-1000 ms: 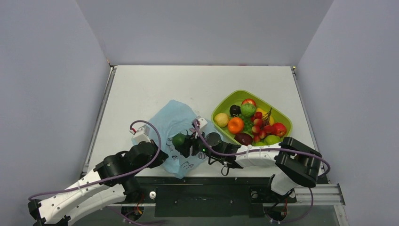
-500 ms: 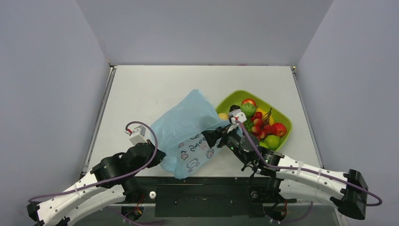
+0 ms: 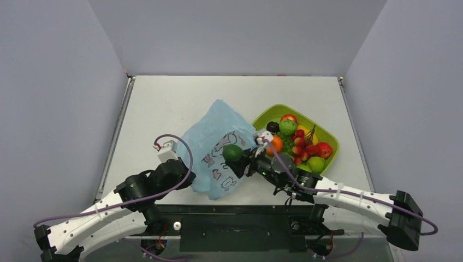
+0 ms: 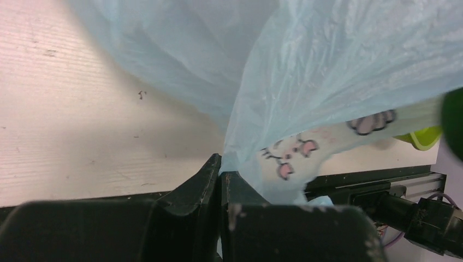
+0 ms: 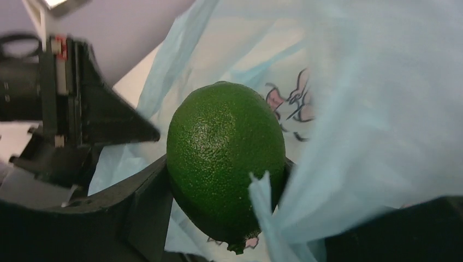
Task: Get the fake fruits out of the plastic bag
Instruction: Take out the fake fruit from the plastic bag, then place the plastic bag at the center of the board, then place the fake fruit in the bin.
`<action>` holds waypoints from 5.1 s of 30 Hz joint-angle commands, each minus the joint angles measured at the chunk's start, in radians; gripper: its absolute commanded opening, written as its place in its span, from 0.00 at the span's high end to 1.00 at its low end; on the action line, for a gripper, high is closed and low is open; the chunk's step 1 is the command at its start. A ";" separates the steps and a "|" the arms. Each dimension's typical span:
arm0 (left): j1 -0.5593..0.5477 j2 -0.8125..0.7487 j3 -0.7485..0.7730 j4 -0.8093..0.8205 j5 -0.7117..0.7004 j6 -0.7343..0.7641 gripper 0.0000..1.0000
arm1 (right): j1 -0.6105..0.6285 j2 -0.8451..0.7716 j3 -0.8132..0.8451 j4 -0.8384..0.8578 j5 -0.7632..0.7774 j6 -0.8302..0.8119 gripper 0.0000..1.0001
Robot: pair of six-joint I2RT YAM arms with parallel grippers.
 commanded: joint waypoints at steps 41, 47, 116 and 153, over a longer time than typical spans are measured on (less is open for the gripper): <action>0.454 0.434 0.089 0.592 0.576 0.171 1.00 | 0.045 0.664 0.411 1.228 -0.563 1.182 1.00; 0.598 0.569 0.260 0.653 0.647 0.194 1.00 | 0.095 0.624 0.254 1.140 -0.531 1.211 1.00; 1.103 0.372 0.350 0.107 0.458 0.479 0.57 | -0.406 -0.043 0.179 -0.677 0.182 0.120 1.00; 0.552 0.208 0.368 0.269 0.621 0.395 0.17 | -0.523 -0.044 0.054 -0.621 0.297 0.103 0.18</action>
